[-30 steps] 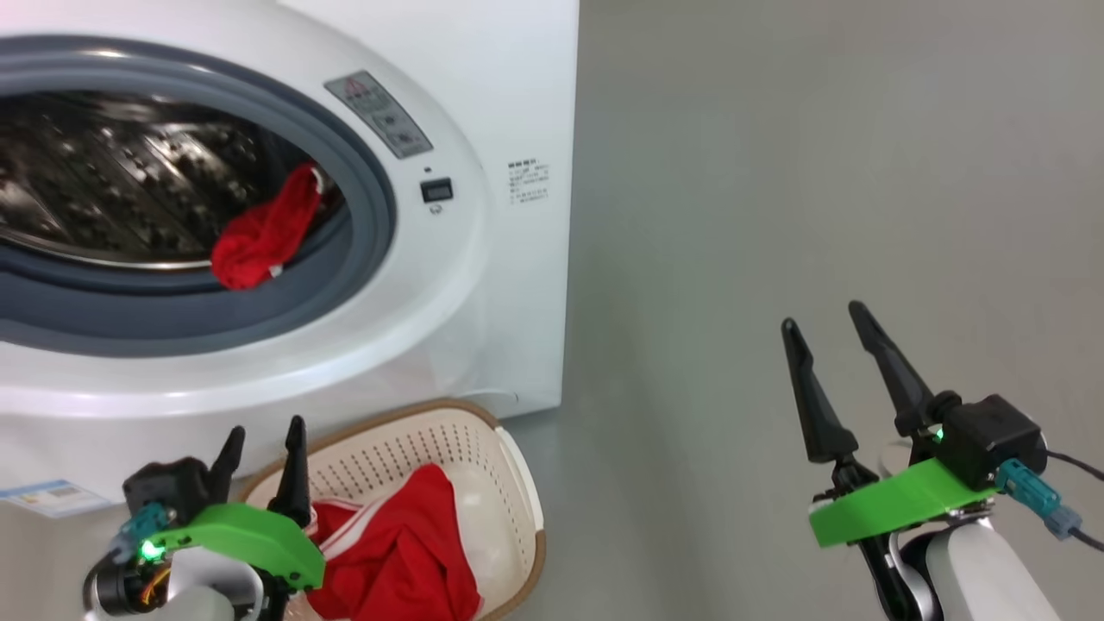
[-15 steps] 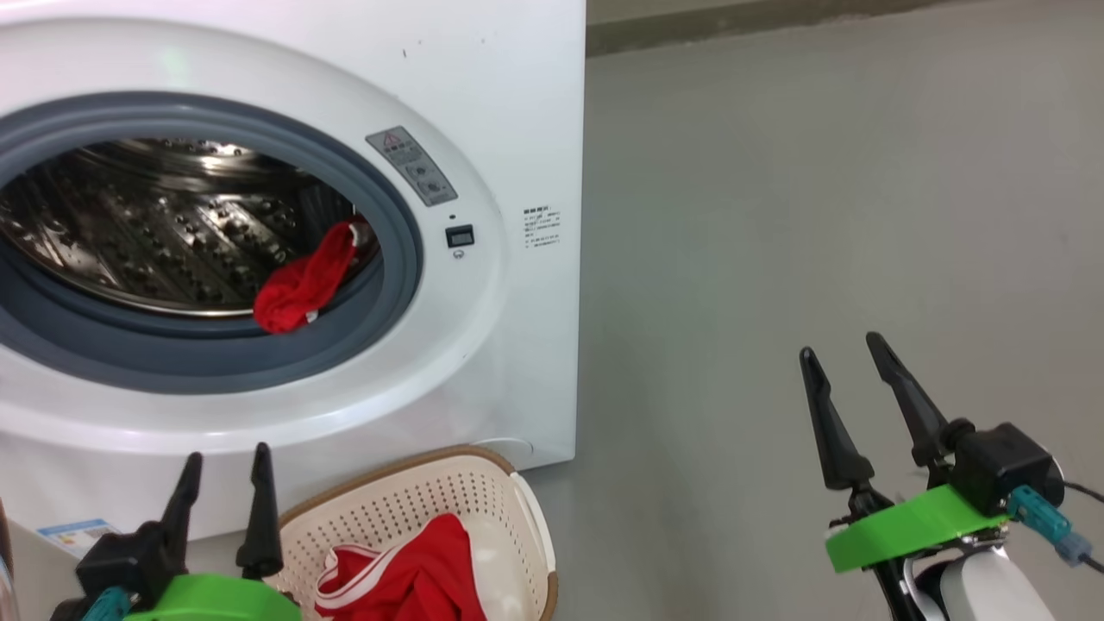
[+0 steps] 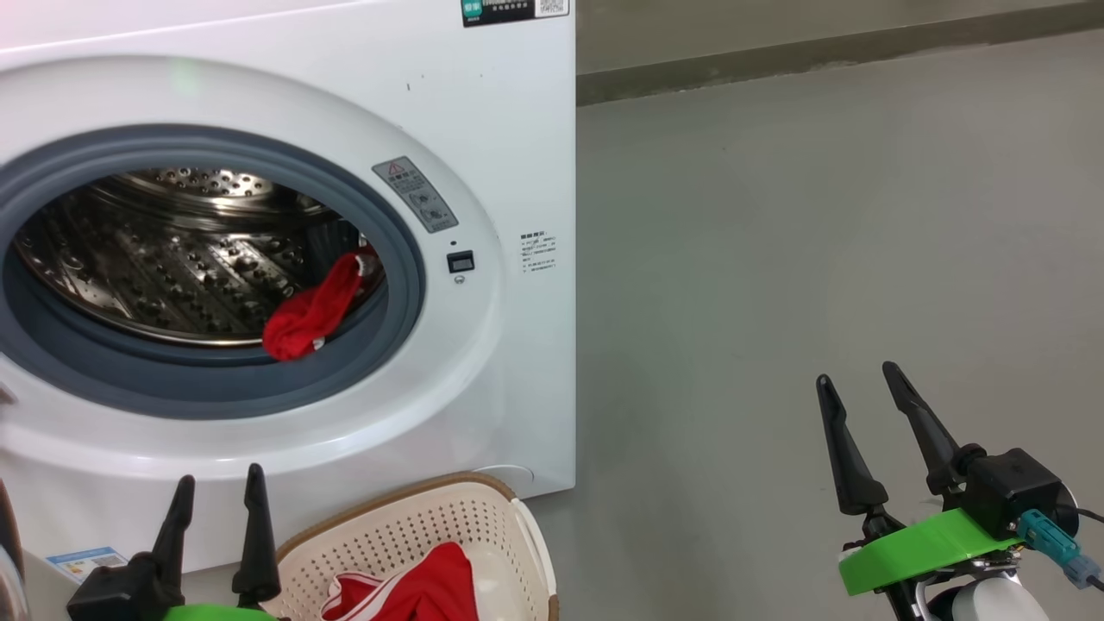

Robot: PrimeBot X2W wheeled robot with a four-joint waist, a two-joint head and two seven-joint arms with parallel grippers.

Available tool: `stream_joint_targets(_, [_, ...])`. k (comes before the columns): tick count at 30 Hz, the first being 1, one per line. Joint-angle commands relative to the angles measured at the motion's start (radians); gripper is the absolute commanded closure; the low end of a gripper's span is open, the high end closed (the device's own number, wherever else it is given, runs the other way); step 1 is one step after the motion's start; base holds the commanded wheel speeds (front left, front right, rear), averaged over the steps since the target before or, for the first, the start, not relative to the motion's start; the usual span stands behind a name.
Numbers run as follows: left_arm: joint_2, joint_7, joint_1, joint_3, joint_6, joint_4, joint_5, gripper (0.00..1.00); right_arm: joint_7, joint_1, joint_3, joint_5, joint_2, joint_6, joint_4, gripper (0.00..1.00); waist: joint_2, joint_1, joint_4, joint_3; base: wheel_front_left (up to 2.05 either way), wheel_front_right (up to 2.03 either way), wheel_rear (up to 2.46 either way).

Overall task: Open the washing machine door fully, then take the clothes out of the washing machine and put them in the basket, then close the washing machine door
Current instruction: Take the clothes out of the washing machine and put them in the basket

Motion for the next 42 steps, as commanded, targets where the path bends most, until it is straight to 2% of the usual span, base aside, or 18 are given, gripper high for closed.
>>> stream_joint_targets(1, [0.006,-0.012,-0.002,0.039,0.006,-0.029,0.009,0.0,-0.006,-0.015,0.017,-0.011,-0.005,0.006,-0.022,0.0,0.0,0.0,0.0,-0.004,0.0,0.0,0.0])
stream_joint_targets(22, [-0.011,-0.012,-0.038,0.049,-0.02,0.017,0.016,0.0,-0.006,-0.012,0.017,-0.001,-0.004,0.006,-0.027,0.0,0.0,0.0,0.006,0.011,0.0,0.0,0.0])
stream_joint_targets(33, [0.01,-0.012,-0.22,0.049,-0.052,0.09,0.026,0.0,-0.006,-0.044,0.026,-0.002,-0.004,0.006,-0.05,0.0,0.0,0.0,0.014,0.124,0.0,0.0,0.0])
stream_joint_targets(42, [0.029,-0.012,-0.401,0.059,-0.06,0.177,0.039,0.0,-0.006,-0.093,0.038,-0.006,-0.009,0.006,-0.069,0.0,0.0,0.0,0.005,0.239,0.0,0.0,0.0])
